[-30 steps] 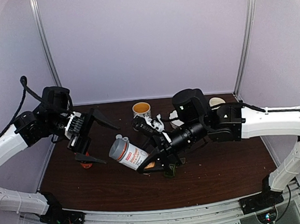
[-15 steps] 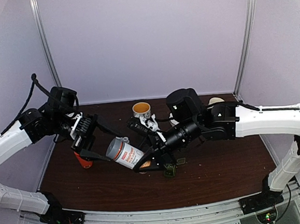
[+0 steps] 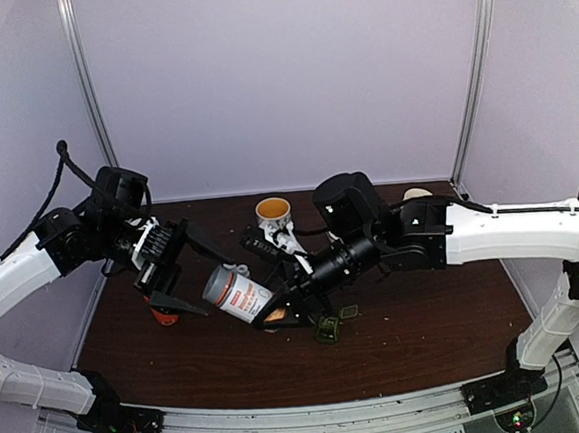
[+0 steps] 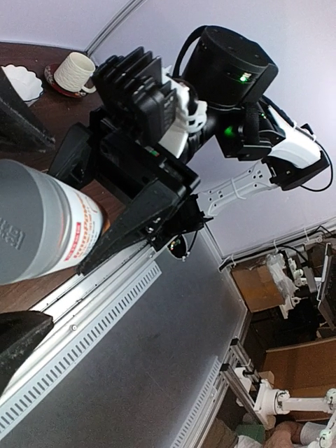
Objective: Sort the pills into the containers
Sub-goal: Unscrew the lid of the pill bottle from the pill bottle.
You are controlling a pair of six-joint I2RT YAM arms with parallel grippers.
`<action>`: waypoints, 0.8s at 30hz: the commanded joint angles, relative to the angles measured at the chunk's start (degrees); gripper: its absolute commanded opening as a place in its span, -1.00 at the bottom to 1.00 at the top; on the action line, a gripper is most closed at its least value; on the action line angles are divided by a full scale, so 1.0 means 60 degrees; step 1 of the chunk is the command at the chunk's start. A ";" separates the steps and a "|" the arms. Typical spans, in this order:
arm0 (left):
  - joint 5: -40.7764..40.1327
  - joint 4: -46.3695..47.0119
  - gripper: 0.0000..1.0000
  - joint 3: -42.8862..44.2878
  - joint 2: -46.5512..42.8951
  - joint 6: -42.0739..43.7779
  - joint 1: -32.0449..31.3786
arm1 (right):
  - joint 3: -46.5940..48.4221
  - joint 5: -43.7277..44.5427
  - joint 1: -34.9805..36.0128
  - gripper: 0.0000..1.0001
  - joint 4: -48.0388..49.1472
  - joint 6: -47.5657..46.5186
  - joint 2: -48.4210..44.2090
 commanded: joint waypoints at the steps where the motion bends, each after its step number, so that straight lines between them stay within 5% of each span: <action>1: 0.0280 0.0019 0.59 0.0082 -0.0233 0.0163 -0.0078 | 0.0309 0.0159 -0.0059 -0.78 0.0084 0.0089 0.0046; 6: 0.0090 0.0019 0.36 0.0091 -0.0177 0.0028 -0.0074 | 0.0309 0.0124 -0.0079 -0.78 0.0115 0.0104 0.0024; 11: 0.0006 0.0012 0.59 0.0034 -0.0060 -0.0037 -0.0078 | 0.0269 0.0020 -0.0107 -0.78 0.0205 0.0147 -0.0014; 24: -0.0209 0.0016 0.50 0.0080 0.0038 -0.0239 -0.0096 | 0.0101 -0.0189 -0.0124 -0.78 0.0334 0.0162 -0.0128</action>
